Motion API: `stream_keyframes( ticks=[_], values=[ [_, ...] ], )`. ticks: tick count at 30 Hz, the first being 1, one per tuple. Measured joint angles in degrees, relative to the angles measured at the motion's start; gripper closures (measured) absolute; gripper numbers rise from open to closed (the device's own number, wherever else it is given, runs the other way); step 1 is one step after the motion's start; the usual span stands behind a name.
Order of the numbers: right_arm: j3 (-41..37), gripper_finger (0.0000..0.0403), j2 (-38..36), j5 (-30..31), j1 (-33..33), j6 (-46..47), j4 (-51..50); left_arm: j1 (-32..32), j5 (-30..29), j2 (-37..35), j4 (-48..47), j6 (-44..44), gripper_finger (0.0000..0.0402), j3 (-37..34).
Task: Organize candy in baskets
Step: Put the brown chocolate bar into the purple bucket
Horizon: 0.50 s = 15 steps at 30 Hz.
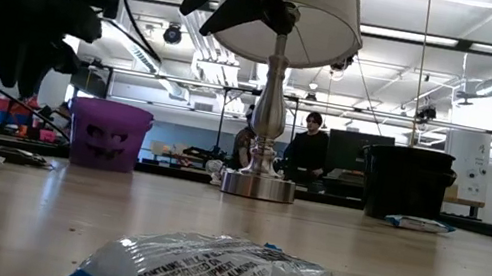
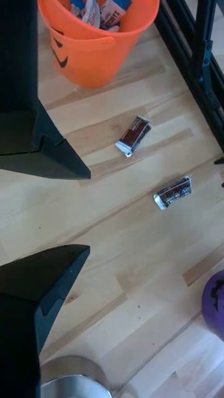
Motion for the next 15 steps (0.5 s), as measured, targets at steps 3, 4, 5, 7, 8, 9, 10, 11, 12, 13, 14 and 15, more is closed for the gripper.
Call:
stream_keyframes(
  ticks=[3, 4, 5, 7, 8, 9, 10, 11, 12, 13, 14, 15],
  values=[
    [0.0, 0.0232, 0.0, 0.0, 0.0, -0.02, 0.0, -0.65, -0.42, 1.68, 0.48, -0.44, 0.0267, 0.15],
    [0.0, 0.0232, 0.0, 0.0, 0.0, -0.02, 0.0, -0.77, -0.39, 2.01, 0.66, -0.47, 0.0267, 0.21],
    [0.0, 0.0232, 0.0, 0.0, 0.0, -0.03, 0.0, -0.91, -0.4, 2.31, 0.69, -0.5, 0.0267, 0.24],
    [0.0, 0.0232, 0.0, 0.0, 0.0, -0.07, -0.02, -1.02, -0.38, 2.62, 0.7, -0.52, 0.0267, 0.24],
    [0.0, 0.0232, 0.0, 0.0, 0.0, -0.07, -0.02, -1.02, -0.36, 2.56, 0.74, -0.52, 0.0267, 0.24],
    [0.0, 0.0232, 0.0, 0.0, 0.0, -0.09, 0.0, -1.08, -0.32, 2.47, 0.75, -0.54, 0.0267, 0.26],
    [0.0, 0.0232, 0.0, 0.0, 0.0, -0.09, 0.0, -1.08, -0.09, 2.43, 0.75, -0.54, 0.0267, 0.39],
    [0.0, 0.0232, 0.0, 0.0, 0.0, -0.1, 0.0, -1.08, 0.31, 2.33, 0.87, -0.52, 0.0267, 0.66],
    [0.0, 0.0232, 0.0, 0.0, 0.0, -0.11, 0.0, -1.08, 0.63, 2.2, 1.13, -0.53, 0.0267, 1.02],
    [0.0, 0.0232, 0.0, 0.0, 0.0, -0.11, 0.0, -1.08, 1.0, 2.08, 1.41, -0.59, 0.0267, 1.39],
    [0.0, 0.0232, 0.0, 0.0, 0.0, -0.12, 0.0, -1.08, 1.38, 2.03, 1.77, -0.63, 0.0267, 1.7],
    [0.0, 0.0232, 0.0, 0.0, 0.0, -0.13, 0.0, -1.08, 1.89, 2.06, 1.92, -0.64, 0.0267, 2.03]
  ],
)
